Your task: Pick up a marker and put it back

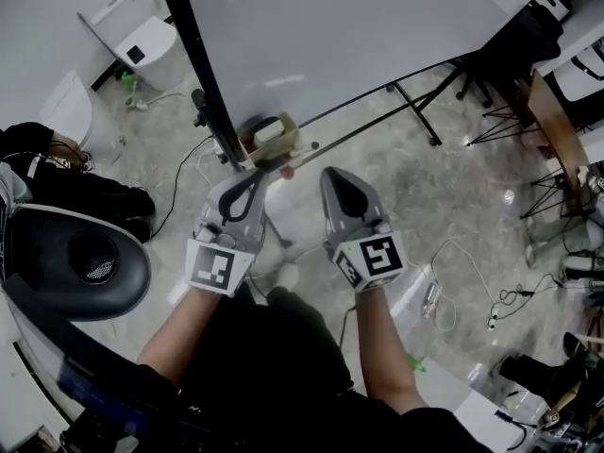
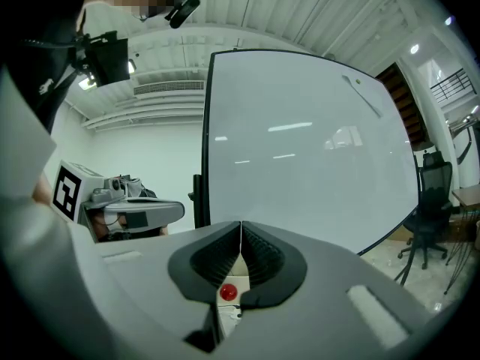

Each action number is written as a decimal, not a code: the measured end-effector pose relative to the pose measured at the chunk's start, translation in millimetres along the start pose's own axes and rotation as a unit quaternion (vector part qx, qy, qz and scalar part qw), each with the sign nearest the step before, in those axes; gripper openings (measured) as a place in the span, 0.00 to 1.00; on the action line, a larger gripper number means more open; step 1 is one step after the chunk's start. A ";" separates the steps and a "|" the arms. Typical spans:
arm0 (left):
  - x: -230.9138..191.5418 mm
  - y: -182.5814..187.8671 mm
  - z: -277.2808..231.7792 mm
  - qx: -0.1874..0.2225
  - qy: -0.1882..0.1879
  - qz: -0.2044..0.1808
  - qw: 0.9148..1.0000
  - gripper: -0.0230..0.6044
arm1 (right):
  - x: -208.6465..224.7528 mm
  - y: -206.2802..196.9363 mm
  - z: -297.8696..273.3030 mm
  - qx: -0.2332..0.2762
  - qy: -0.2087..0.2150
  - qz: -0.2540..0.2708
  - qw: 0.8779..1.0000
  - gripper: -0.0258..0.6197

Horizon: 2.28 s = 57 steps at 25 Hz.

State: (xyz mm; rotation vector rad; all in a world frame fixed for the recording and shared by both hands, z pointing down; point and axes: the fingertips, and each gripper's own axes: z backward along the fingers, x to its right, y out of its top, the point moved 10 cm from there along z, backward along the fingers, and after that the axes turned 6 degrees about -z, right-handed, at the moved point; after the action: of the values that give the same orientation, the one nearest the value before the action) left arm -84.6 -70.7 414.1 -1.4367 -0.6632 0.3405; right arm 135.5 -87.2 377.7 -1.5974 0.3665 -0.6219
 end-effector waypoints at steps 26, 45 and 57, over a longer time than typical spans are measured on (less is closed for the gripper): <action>-2.0 8.3 -73.8 -0.019 0.008 0.008 1.000 0.04 | 39.3 -38.7 -46.2 -0.023 -0.048 -0.035 0.998 0.27; -5.8 4.1 -68.2 -0.031 0.018 -0.013 0.999 0.05 | 46.2 -49.8 -72.4 -0.033 -0.034 -0.049 0.998 0.25; -6.3 7.6 -69.1 -0.030 0.016 -0.010 0.999 0.05 | 44.1 -45.3 -72.1 -0.031 -0.037 -0.036 0.998 0.16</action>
State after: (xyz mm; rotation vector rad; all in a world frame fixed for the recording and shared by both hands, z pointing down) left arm -46.4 -128.5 405.5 -1.4896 -0.6658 0.2837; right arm 122.8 -164.9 432.4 -1.6933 0.2761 -0.6082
